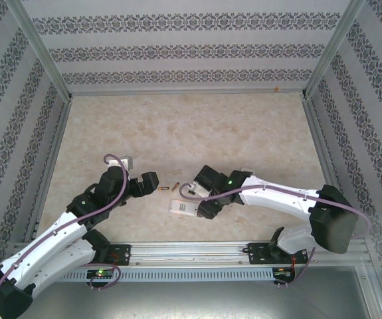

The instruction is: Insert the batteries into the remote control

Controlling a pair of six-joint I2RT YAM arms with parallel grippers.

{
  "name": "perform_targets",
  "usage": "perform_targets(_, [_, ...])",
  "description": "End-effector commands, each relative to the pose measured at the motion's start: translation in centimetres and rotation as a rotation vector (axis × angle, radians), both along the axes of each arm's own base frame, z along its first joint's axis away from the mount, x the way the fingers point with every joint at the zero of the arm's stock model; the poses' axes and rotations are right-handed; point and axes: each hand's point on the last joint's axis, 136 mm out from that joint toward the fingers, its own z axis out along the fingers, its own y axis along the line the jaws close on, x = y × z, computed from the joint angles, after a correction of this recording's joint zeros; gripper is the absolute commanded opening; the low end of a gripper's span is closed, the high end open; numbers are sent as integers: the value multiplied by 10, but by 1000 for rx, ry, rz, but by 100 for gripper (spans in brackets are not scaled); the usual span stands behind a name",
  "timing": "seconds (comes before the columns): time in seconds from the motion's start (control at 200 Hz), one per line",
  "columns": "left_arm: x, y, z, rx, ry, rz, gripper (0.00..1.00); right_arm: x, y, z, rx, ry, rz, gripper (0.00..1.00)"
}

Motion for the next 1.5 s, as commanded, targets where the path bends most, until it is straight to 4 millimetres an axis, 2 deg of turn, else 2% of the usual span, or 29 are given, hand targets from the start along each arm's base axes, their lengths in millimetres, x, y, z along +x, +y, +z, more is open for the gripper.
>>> perform_targets(0.0, [-2,3,-8,21,17,-9,100,-1,9,1,20,-27,0,56])
perform_targets(0.145, [-2,3,-9,13,19,-7,100,-4,16,-4,-21,-36,37,56])
perform_targets(0.28, [-2,2,-8,1,17,-7,100,3,14,-11,-83,-67,32,56])
perform_targets(0.565, [-3,3,-11,6,24,-11,100,3,20,-22,-135,-35,30,57])
perform_targets(1.049, [-3,4,-12,5,25,-7,100,-2,11,-41,-223,19,15,60])
perform_targets(1.264, [-2,3,-15,-2,32,-10,100,2,16,-35,-199,2,8,65])
perform_targets(1.494, [-3,1,-20,-5,46,-18,100,7,21,-13,-127,-39,-20,70])
